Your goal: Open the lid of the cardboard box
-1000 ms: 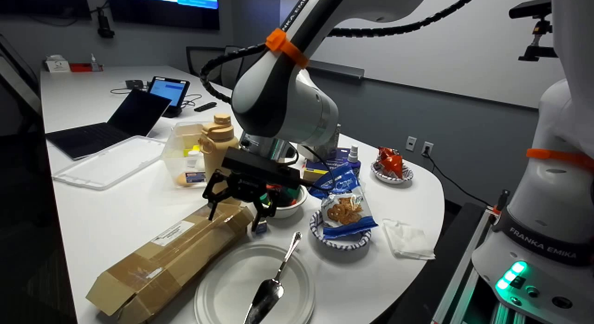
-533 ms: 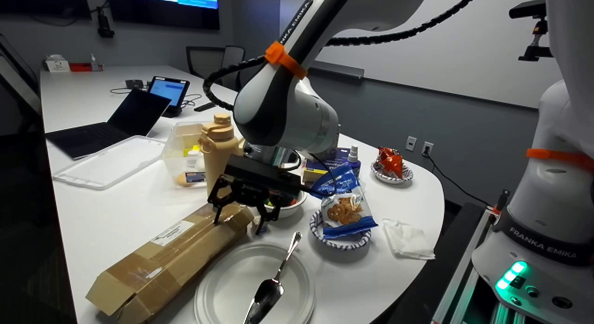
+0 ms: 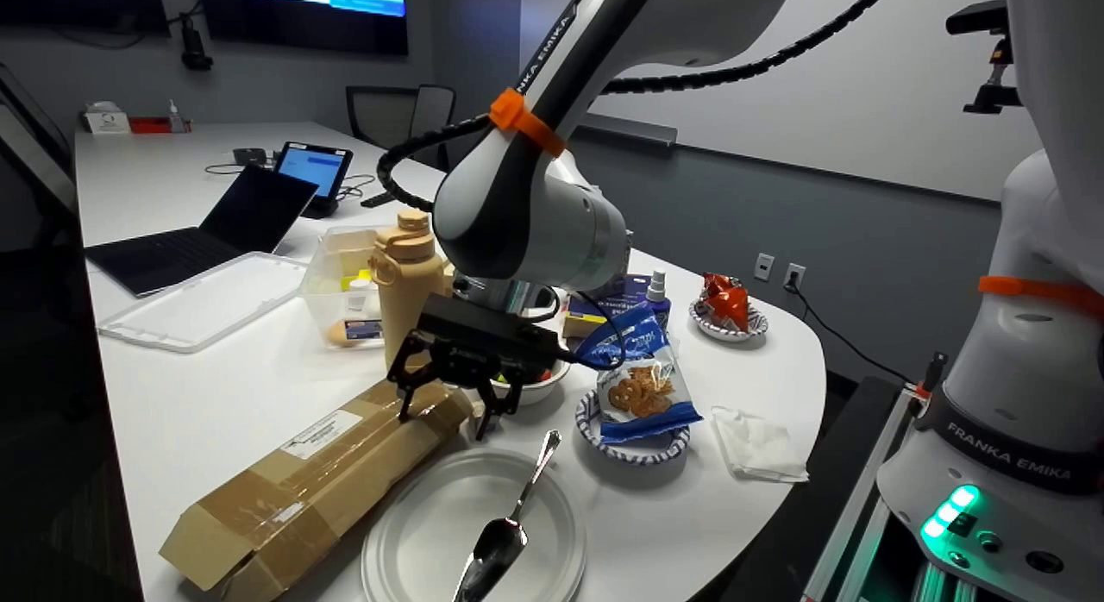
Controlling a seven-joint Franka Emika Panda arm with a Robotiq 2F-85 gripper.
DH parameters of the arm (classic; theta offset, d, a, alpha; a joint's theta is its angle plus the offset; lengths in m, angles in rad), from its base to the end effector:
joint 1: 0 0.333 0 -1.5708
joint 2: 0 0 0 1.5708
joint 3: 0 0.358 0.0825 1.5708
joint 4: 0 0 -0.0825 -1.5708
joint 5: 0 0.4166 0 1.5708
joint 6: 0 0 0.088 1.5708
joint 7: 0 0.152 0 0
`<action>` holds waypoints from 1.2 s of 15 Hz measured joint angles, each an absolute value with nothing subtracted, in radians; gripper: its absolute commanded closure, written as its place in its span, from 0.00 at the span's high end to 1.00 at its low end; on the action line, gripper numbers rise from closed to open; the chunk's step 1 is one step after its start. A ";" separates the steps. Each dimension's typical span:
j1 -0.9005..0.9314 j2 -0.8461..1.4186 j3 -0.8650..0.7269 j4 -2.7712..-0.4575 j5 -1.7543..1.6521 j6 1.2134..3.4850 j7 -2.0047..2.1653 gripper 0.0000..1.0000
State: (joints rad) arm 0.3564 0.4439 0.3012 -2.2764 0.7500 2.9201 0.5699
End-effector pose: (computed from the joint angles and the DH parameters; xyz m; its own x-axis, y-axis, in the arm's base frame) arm 0.4763 0.3326 0.1443 0.7868 -0.5875 -0.1894 -0.6145 -0.7164 -0.3306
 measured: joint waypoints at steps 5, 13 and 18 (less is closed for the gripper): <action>0.357 0.455 0.280 -2.260 0.743 2.920 0.568 1.00; 0.357 0.488 0.259 -2.216 0.695 2.917 0.563 0.98; 0.359 0.488 0.261 -2.215 0.689 2.919 0.563 0.60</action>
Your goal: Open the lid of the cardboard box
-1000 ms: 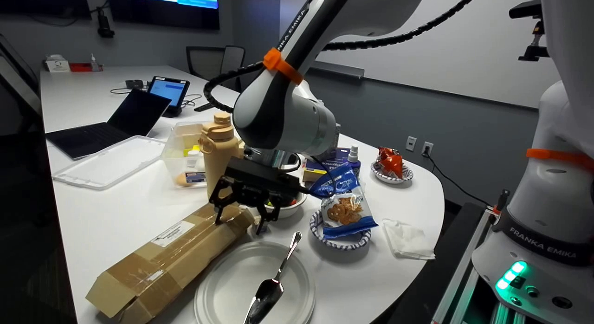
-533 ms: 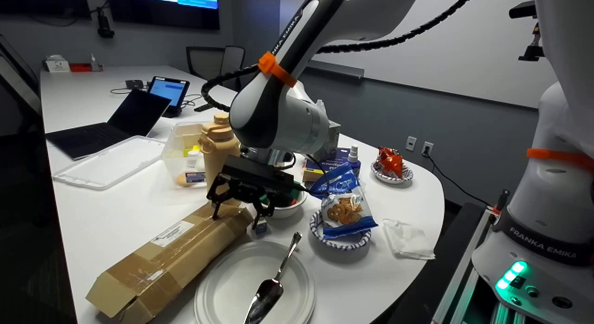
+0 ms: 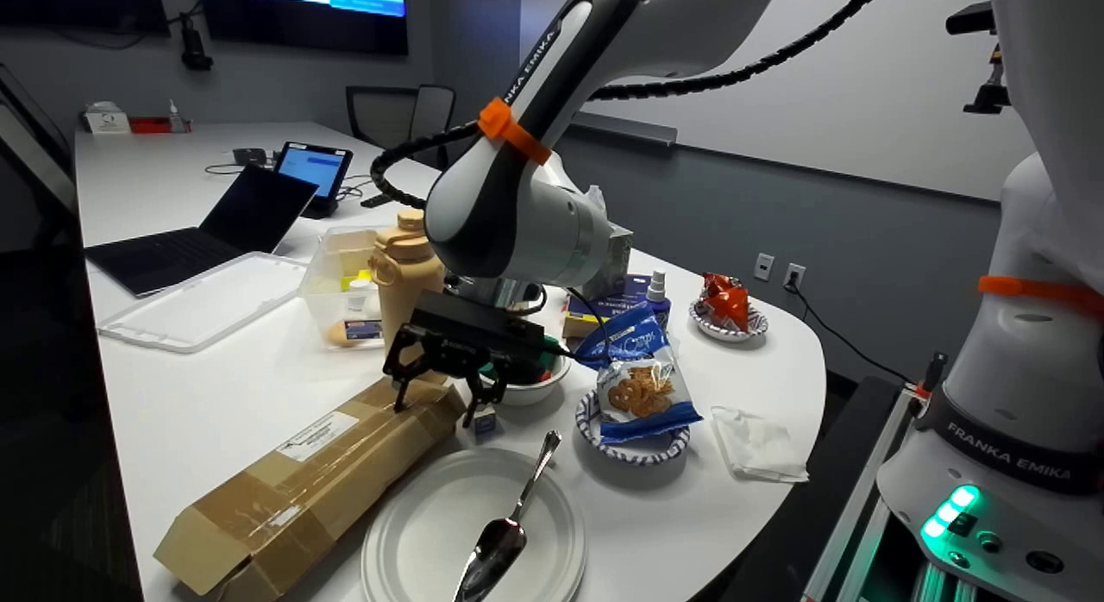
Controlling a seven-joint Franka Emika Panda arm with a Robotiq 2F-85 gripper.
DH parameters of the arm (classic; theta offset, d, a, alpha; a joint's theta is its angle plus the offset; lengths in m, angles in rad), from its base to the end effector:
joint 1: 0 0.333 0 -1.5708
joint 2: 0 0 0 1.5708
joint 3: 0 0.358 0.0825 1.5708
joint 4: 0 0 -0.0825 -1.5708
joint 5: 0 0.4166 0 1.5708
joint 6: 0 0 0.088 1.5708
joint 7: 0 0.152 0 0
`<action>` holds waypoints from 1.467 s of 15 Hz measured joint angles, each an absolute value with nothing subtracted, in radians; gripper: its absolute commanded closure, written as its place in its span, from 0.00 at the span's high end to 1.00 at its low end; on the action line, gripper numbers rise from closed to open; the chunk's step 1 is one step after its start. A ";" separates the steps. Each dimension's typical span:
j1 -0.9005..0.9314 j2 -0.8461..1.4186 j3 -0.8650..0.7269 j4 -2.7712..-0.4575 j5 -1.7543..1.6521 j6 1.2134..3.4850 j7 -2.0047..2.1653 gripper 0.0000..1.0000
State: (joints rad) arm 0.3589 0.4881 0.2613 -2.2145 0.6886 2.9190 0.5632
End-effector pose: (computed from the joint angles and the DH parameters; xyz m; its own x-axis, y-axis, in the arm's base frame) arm 0.5063 0.3277 0.1398 0.8052 -0.5735 -0.1507 -0.5868 -0.7339 -0.3421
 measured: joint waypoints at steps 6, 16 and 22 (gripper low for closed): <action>0.376 0.463 0.267 -2.209 0.689 2.931 0.563 0.34; 0.456 0.403 0.209 -2.236 0.615 2.963 0.666 0.69; 0.491 0.377 0.166 -2.242 0.473 2.964 0.788 0.98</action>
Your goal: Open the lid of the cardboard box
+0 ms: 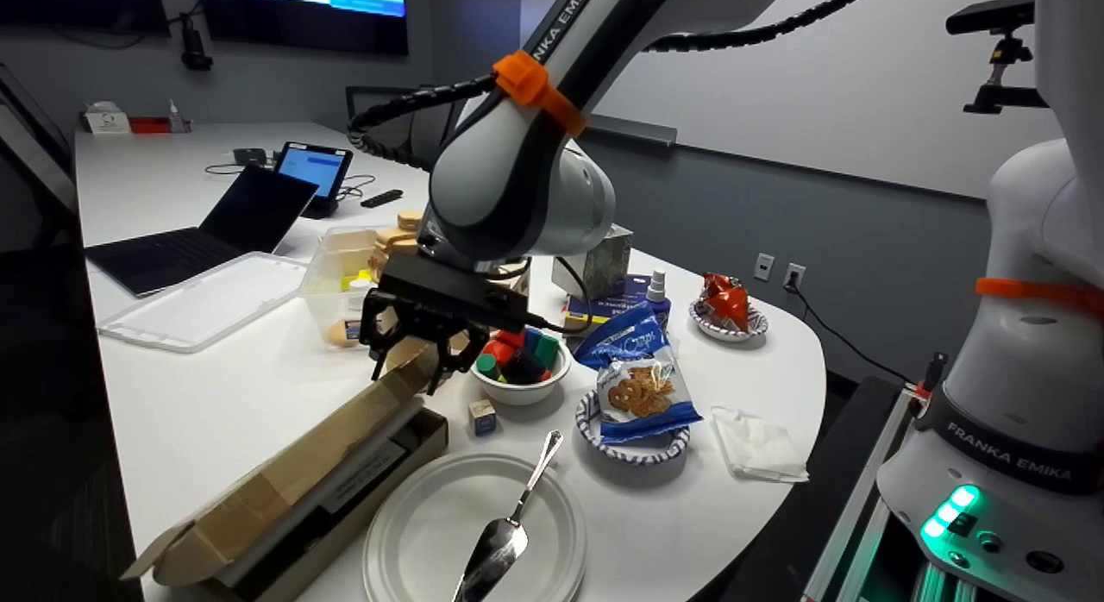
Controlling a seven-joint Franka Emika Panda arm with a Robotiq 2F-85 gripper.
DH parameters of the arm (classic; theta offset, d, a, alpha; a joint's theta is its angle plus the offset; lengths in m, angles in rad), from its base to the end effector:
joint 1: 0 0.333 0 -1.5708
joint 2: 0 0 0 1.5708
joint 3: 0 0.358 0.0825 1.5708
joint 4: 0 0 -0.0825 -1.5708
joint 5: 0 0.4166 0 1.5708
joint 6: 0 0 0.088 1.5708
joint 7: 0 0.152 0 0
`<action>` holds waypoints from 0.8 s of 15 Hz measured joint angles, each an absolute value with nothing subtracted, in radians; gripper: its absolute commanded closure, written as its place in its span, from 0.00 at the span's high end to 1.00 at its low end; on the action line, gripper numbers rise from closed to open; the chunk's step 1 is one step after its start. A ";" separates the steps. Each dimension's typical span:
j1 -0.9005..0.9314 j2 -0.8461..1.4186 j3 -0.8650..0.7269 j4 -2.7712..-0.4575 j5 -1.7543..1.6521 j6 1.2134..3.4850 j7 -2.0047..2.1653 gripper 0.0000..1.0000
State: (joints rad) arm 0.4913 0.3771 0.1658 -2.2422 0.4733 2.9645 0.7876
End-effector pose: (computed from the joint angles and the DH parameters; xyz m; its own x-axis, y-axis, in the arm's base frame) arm 0.5044 0.3559 0.2005 0.8241 -0.5661 -0.0166 -0.5280 -0.7573 -0.3843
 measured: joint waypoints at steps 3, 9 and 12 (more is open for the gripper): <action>0.523 0.377 0.126 -2.242 0.370 2.964 0.846 1.00; 0.550 0.388 0.093 -2.215 0.249 2.954 0.889 1.00; 0.550 0.400 0.099 -2.188 0.240 2.936 0.888 1.00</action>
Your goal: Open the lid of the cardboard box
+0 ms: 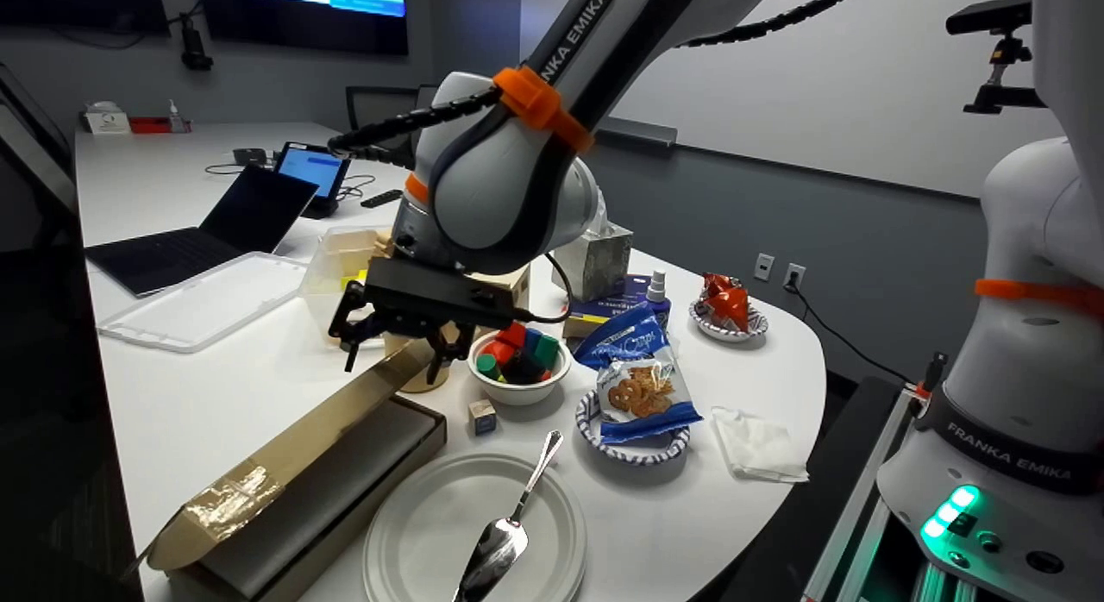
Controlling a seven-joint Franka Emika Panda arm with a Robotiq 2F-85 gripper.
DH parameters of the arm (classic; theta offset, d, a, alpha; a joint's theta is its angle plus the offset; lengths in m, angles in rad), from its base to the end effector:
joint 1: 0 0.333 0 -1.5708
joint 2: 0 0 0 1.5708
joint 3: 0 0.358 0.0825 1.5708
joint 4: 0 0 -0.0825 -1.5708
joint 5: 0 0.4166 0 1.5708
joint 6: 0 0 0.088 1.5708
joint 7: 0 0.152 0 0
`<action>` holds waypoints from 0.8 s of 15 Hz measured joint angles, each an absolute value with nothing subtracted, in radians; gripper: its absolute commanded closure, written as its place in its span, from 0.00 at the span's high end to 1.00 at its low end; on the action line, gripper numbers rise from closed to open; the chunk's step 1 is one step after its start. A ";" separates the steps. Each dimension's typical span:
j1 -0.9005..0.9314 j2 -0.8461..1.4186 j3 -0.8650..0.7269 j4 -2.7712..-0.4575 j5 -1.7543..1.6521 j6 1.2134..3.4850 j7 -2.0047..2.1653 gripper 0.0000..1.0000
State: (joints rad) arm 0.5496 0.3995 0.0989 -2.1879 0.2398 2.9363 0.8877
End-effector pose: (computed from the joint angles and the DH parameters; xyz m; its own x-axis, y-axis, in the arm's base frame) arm 0.5165 0.3749 0.2070 0.8780 -0.4726 0.0756 -0.4204 -0.8369 -0.3505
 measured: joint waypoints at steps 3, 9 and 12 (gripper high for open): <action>0.550 0.410 0.100 -2.156 0.215 2.916 0.887 1.00; 0.562 0.426 0.099 -2.083 0.152 2.892 0.888 1.00; 0.576 0.450 0.096 -2.030 0.114 2.859 0.887 1.00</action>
